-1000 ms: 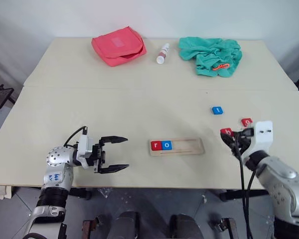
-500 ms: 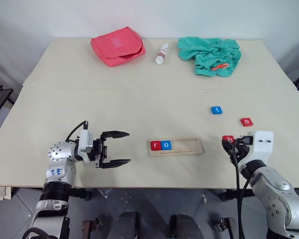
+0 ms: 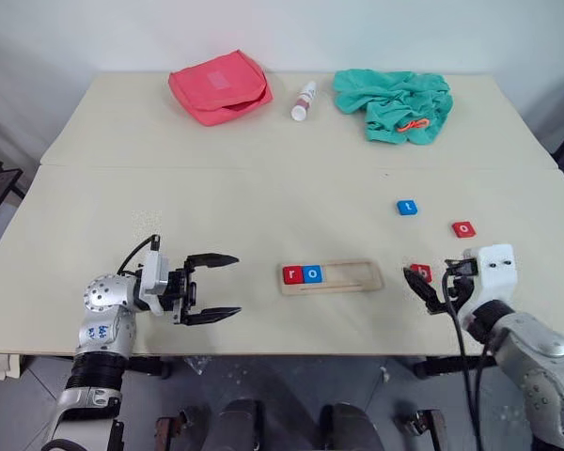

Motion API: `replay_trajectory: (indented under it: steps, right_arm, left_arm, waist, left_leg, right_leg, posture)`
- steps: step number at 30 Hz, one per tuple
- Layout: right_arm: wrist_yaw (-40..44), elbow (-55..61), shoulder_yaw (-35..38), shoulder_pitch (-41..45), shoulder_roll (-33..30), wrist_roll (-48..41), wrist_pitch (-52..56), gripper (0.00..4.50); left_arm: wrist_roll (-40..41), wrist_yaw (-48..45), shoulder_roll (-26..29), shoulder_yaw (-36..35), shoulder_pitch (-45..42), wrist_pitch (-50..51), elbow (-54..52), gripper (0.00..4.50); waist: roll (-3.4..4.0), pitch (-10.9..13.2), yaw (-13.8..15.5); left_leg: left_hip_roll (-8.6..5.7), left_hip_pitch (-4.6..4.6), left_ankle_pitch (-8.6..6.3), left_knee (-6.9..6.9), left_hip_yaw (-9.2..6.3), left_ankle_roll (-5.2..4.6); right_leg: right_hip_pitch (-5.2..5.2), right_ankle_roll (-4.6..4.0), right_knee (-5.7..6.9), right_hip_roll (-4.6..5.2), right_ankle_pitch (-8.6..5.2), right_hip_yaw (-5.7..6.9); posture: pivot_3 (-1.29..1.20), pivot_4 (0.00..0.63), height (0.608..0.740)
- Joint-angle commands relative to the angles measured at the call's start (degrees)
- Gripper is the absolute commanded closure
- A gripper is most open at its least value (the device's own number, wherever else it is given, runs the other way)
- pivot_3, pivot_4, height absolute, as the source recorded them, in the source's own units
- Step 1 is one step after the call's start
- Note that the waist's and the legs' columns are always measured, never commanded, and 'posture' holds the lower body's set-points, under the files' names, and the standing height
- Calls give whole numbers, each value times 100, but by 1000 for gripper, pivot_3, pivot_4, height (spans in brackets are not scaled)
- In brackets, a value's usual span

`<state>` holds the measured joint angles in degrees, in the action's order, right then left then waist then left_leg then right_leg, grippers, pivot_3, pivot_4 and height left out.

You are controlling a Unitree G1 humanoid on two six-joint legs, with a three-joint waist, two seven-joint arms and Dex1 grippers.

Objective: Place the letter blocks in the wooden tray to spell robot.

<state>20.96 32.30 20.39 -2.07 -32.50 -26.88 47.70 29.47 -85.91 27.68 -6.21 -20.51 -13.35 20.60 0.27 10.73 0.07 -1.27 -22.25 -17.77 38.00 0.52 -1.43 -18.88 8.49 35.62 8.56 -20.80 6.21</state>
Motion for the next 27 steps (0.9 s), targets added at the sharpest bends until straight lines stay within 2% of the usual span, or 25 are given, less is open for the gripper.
replay_trajectory:
  steps: [1,5,9,13,18,22,25,27]
  right_arm:
    - [1004,-392,-147,44,-854,162,-535,18]
    - [2658,-1542,-738,644,-2224,507,-1496,18]
    - [3809,-2623,-1480,1347,-2902,964,-2397,18]
    - [4415,-3531,-2050,2082,-2960,1386,-3030,18]
    - [5053,-4611,-2815,3072,-2664,1910,-3529,18]
    - [5237,-5005,-3042,3352,-2532,2180,-3711,18]
    - [5349,-5136,-3141,3437,-2507,2305,-3731,612]
    - [5397,-5168,-3152,3468,-2488,2333,-3712,1294]
  left_arm:
    - [133,-43,26,-86,71,-77,-270,0]
    - [140,63,-60,-76,220,-87,-449,0]
    - [148,131,-78,-94,378,-76,-625,0]
    - [153,216,-65,-121,499,-77,-756,0]
    - [158,452,-52,-192,820,-70,-1098,0]
    - [165,605,-50,-197,1005,-46,-1320,0]
    - [174,699,-50,-204,1123,-22,-1461,0]
    - [174,766,-50,-213,1223,-20,-1553,0]
  waist:
    - [0,0,2]
    - [1,2,-10]
    - [-2,3,-13]
    - [-2,4,-5]
    - [-2,4,-18]
    - [-2,4,8]
    - [-2,4,7]
    - [-2,4,4]
  left_leg:
    - [0,1,0,2,-1,0]
    - [-1,0,-1,5,13,-4]
    - [7,3,-1,2,9,-4]
    - [5,1,-1,5,8,-4]
    - [6,-2,-1,7,5,-4]
    - [7,-4,-1,8,-3,-3]
    - [5,-5,-1,10,-6,-3]
    - [6,-5,-1,15,-9,-3]
  right_leg:
    - [3,0,0,0,0,2]
    - [6,0,-13,2,0,-1]
    - [11,0,-19,-1,0,6]
    - [13,0,-22,2,0,11]
    - [15,0,-30,2,0,12]
    - [15,0,-29,2,0,19]
    - [19,0,-31,2,0,21]
    - [22,0,-31,2,0,25]
  posture:
    - [0,150,740]
    - [0,150,740]
    - [0,150,740]
    - [0,150,740]
    - [0,150,740]
    - [0,150,740]
    - [0,150,740]
    - [0,150,740]
